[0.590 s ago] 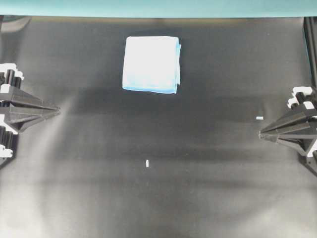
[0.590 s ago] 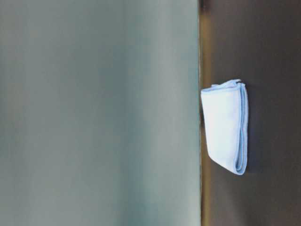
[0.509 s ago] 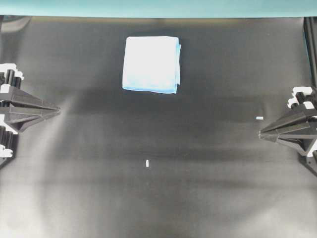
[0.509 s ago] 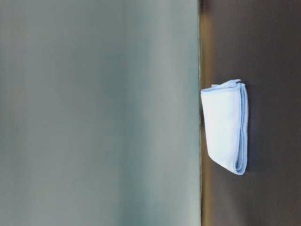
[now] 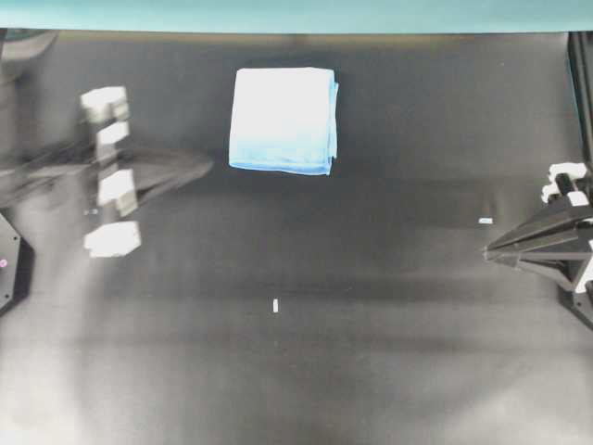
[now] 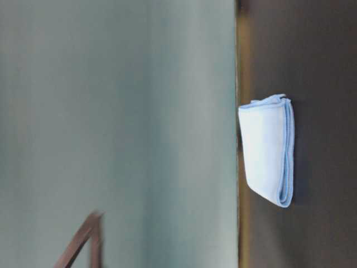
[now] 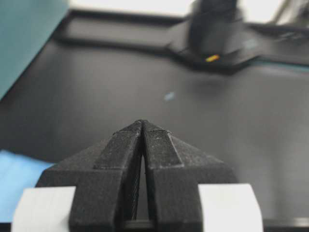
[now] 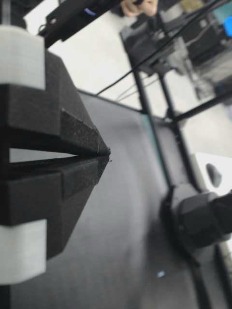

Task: Push a blue cloth with the left arm to wipe the desk.
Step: 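Move the left gripper forward and down onto the folded blue cloth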

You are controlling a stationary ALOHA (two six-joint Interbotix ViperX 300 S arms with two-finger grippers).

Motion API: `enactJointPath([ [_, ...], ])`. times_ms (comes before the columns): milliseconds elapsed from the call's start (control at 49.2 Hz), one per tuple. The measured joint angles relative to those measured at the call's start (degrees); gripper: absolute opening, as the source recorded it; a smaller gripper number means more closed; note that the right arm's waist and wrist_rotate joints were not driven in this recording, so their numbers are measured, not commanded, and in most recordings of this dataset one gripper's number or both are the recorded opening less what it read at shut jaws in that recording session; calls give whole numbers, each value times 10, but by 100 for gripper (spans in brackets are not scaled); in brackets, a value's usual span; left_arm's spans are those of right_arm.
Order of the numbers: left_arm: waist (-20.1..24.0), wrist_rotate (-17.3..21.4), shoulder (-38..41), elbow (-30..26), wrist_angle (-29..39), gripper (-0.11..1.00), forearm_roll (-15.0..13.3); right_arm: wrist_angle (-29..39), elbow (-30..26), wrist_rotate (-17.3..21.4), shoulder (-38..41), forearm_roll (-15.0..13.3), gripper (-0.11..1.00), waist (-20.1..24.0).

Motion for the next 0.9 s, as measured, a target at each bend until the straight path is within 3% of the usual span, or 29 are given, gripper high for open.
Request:
enactJointPath([
  [142,43,-22,85,-51,-1,2,-1,14,0,0,1,1,-1,0],
  [224,61,-26,144,-93,6,11,0,16,0,1,1,0,-1,0],
  [305,76,-27,189,-124,25,30,0,17,0,0,1,0,-1,0],
  [468,108,-28,265,-192,105,76,0,16,0,1,1,1,-1,0],
  [549,124,-28,301,-221,143,89,0,16,1,0,1,0,-1,0],
  [895,163,-25,417,-279,192,88,0,6,0,0,1,0,-1,0],
])
